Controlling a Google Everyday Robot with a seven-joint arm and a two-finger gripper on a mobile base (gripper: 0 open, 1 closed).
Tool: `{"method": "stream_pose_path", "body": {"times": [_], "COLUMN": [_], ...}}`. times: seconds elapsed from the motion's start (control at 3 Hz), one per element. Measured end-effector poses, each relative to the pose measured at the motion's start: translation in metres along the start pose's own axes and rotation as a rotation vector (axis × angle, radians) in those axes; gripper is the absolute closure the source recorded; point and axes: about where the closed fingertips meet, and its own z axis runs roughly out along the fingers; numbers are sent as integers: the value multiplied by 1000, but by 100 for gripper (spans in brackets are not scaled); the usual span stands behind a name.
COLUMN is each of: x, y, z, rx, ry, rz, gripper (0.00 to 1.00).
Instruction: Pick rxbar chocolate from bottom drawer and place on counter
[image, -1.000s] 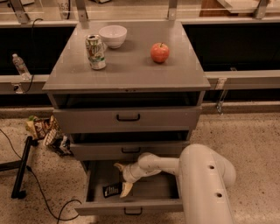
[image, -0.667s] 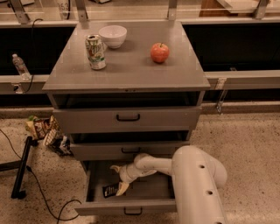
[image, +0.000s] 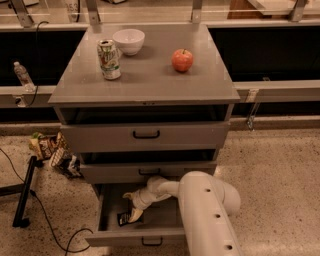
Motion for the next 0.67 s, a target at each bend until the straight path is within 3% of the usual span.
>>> {"method": "stream_pose_path", "body": {"times": [0.33, 0.67], "x": [13, 23], "y": [8, 17], "z": [17, 26], "rx": [-55, -94], "ry": [11, 25], "rz": [34, 62], "gripper": [15, 20]}}
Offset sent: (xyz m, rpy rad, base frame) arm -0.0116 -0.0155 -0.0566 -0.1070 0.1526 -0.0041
